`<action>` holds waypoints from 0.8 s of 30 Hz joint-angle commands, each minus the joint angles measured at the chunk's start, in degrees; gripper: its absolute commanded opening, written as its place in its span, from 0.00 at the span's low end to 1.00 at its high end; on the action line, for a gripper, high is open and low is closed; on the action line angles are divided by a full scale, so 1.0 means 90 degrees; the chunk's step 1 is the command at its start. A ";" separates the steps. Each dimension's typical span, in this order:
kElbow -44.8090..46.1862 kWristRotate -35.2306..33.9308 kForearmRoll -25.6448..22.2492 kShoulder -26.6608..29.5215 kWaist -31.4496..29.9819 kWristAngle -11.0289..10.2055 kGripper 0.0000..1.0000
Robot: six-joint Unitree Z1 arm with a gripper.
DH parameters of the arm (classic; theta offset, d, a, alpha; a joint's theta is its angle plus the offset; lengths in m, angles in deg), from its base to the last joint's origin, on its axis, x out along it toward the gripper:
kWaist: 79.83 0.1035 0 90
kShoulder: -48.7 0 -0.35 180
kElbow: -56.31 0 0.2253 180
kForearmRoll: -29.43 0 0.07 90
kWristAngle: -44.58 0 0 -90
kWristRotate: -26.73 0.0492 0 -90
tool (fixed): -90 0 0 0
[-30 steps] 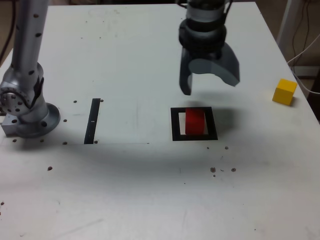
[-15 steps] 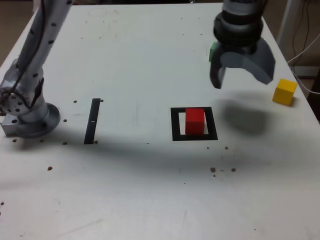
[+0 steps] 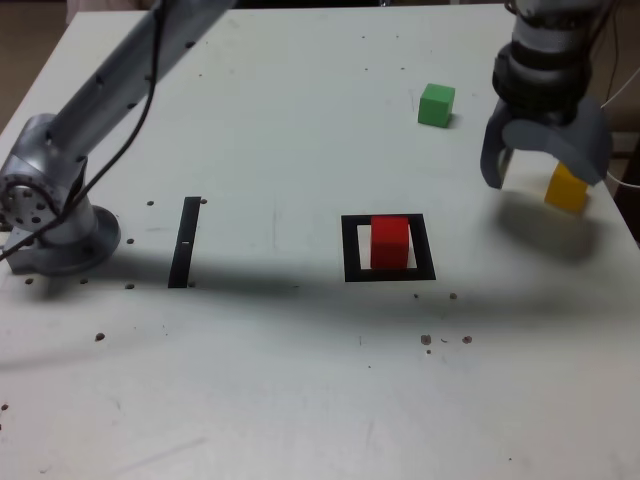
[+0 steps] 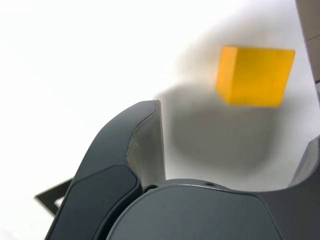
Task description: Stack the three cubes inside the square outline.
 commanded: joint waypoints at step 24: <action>-0.2076 0.1043 -0.0699 -0.1170 0.0140 0.0025 0.83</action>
